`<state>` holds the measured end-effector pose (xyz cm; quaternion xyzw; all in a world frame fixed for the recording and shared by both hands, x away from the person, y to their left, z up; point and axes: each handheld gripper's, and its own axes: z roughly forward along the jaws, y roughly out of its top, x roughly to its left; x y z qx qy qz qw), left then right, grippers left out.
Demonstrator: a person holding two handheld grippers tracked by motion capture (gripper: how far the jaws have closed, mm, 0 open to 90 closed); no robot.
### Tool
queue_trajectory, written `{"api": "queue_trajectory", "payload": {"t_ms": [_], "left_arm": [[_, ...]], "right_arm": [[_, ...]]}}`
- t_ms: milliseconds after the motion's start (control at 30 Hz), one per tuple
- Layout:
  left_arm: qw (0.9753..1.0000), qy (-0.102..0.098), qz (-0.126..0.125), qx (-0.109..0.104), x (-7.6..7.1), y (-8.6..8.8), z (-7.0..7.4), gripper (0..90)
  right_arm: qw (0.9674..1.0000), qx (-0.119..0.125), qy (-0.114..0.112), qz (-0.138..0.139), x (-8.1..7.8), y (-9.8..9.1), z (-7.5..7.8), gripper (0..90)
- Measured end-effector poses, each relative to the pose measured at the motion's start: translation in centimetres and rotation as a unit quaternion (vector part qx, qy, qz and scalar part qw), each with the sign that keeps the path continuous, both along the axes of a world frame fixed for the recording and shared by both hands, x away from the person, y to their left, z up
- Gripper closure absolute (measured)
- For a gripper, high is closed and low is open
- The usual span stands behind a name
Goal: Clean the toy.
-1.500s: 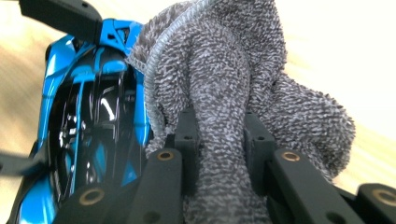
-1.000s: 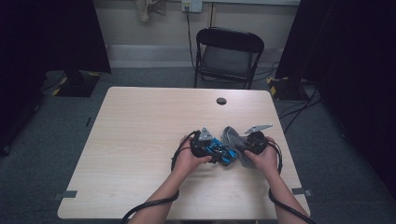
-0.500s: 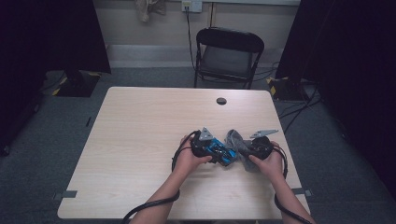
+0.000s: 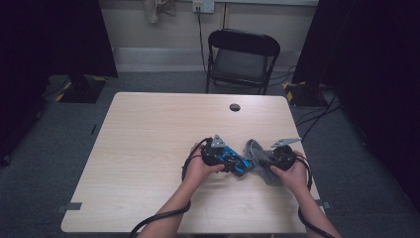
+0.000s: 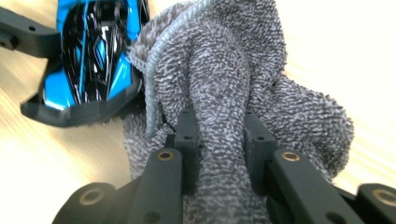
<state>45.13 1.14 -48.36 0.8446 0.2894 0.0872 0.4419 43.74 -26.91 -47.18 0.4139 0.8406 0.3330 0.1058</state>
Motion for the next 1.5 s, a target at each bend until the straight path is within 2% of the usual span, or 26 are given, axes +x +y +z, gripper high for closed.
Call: {"api": "queue_trajectory", "payload": {"t_ms": [100,167,300,333,367,400,433,567,600,633,667,800,833,900,1000,1033,1067,1167,1267,1300,1333,1367,1400,1500], "left_arm": [[1.0000,0.000,0.000,-0.005,-0.1,0.5,0.3,22.1],[0.9999,0.008,0.001,-0.011,-0.3,1.0,0.6,22.0],[0.9999,0.009,0.001,-0.006,-0.6,2.1,1.0,21.1],[0.9999,0.009,0.004,-0.008,-0.9,3.0,1.1,21.1],[0.9999,0.009,0.004,-0.008,-0.9,3.0,1.1,21.0],[0.9999,0.009,0.004,-0.007,-0.9,3.5,1.2,20.9],[0.9999,0.011,0.008,-0.002,-1.2,4.5,1.2,20.6],[0.9997,0.016,0.020,-0.001,-1.6,6.7,1.2,20.5],[0.9997,0.016,0.020,-0.001,-1.6,6.7,1.2,20.5],[0.9995,0.018,0.026,-0.003,-1.9,7.7,1.3,20.5],[0.9995,0.018,0.026,-0.003,-1.9,7.7,1.3,20.5],[0.9993,0.017,0.033,-0.005,-2.5,9.6,1.6,20.5],[0.9991,0.017,0.038,0.000,-2.8,10.5,1.7,20.3],[0.9991,0.016,0.039,0.004,-3.1,10.9,1.8,19.7],[0.9990,0.018,0.041,0.000,-3.7,12.1,1.9,19.3],[0.9989,0.018,0.044,-0.001,-4.0,12.8,1.9,19.3],[0.9989,0.018,0.044,-0.001,-4.0,12.8,1.9,19.3],[0.9984,0.020,0.053,-0.002,-4.5,14.2,1.7,19.3],[0.9980,0.024,0.058,0.001,-4.9,15.4,1.5,19.2],[0.9976,0.026,0.065,-0.001,-5.3,16.2,1.3,19.2],[0.9976,0.026,0.065,-0.001,-5.3,16.2,1.3,19.1],[0.9971,0.027,0.071,-0.003,-5.7,17.1,1.3,19.1],[0.9971,0.027,0.071,-0.003,-5.7,17.1,1.3,19.1],[0.9962,0.028,0.082,-0.005,-6.3,19.0,1.1,19.1]], "right_arm": [[1.0000,0.005,-0.003,-0.005,0.2,0.0,0.5,72.9],[0.9999,0.006,-0.007,-0.006,0.4,0.2,0.9,72.9],[0.9999,0.005,-0.011,-0.007,0.6,0.4,1.7,72.9],[0.9998,0.004,-0.016,-0.007,0.8,0.6,2.4,72.9],[0.9998,0.004,-0.016,-0.007,0.8,0.6,2.4,72.9],[0.9997,0.000,-0.023,-0.004,0.9,0.8,3.2,72.8],[0.9997,-0.001,-0.024,-0.002,1.0,0.9,3.6,72.9],[0.9994,0.001,-0.034,0.004,1.3,1.7,5.1,72.8],[0.9994,0.001,-0.034,0.004,1.3,1.7,5.1,72.8],[0.9992,0.004,-0.038,0.010,1.4,2.3,5.8,72.8],[0.9992,0.004,-0.038,0.010,1.4,2.3,5.8,72.8],[0.9986,0.008,-0.047,0.023,1.6,3.9,7.0,72.8],[0.9983,0.010,-0.047,0.034,1.6,5.0,7.3,72.7],[0.9980,0.007,-0.048,0.040,1.6,5.6,7.5,72.7],[0.9969,0.008,-0.052,0.058,1.6,7.5,7.7,72.6],[0.9963,0.006,-0.051,0.069,1.6,9.0,7.8,72.6],[0.9963,0.006,-0.051,0.069,1.6,9.0,7.8,72.6],[0.9951,0.008,-0.048,0.086,1.7,11.2,7.6,72.6],[0.9934,0.012,-0.045,0.105,1.8,13.7,7.3,72.5],[0.9924,0.015,-0.042,0.114,1.8,15.0,7.0,72.5],[0.9924,0.015,-0.042,0.114,1.8,15.0,7.0,72.5],[0.9913,0.016,-0.039,0.124,1.8,16.5,6.6,72.5],[0.9913,0.016,-0.039,0.124,1.8,16.5,6.6,72.5],[0.9891,0.017,-0.028,0.144,1.7,19.3,5.1,72.1]]}}
